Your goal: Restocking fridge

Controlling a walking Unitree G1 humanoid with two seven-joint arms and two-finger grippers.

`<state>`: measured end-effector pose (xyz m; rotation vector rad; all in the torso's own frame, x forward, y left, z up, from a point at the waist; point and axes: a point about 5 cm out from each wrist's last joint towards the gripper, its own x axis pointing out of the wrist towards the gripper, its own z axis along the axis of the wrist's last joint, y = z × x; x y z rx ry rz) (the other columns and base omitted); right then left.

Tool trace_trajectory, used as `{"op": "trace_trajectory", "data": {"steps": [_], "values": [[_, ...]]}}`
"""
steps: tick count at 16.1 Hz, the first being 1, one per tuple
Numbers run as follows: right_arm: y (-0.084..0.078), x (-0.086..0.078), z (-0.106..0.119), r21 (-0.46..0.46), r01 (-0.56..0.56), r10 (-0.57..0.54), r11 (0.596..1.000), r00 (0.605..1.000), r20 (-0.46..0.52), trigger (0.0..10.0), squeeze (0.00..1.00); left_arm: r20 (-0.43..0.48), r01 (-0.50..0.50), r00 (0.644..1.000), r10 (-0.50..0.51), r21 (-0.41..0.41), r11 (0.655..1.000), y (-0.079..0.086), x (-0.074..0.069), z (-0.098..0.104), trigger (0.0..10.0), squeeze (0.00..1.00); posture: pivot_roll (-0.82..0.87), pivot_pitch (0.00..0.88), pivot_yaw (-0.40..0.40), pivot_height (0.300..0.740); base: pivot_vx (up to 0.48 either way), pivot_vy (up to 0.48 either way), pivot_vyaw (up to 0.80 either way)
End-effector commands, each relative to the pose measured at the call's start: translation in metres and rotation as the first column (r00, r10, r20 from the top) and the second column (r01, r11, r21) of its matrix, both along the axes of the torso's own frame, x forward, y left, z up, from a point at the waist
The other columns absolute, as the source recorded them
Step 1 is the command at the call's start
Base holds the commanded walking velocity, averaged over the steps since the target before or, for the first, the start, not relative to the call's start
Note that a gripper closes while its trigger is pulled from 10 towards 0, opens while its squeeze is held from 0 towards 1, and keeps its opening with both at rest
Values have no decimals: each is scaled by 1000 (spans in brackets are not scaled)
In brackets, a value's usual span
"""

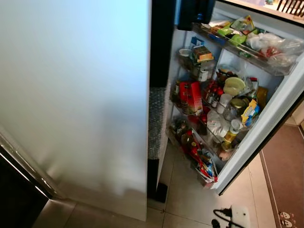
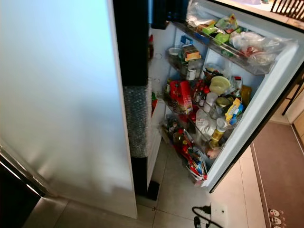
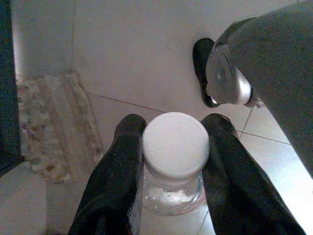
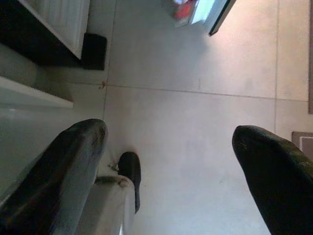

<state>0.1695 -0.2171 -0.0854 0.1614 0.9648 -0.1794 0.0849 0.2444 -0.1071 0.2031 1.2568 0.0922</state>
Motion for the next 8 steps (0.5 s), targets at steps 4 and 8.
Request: {"op": "trace_trajectory", "data": {"steps": [4, 8], "values": [[-13, -7, 0, -24, 8, -8, 1000, 1000, -5, 10000, 0, -17, 20, 1000, -20, -7, 1000, -1, -3, -1, 10000, 0, 9, 0, -24, 740, 0, -385, 345], [-14, -7, 0, -26, -10, 10, 1000, 1000, -7, 10000, 0, -20, 26, 999, -26, -9, 1000, -1, -3, -1, 10000, 0, 6, 0, -25, 740, 0, -332, 0]]}}
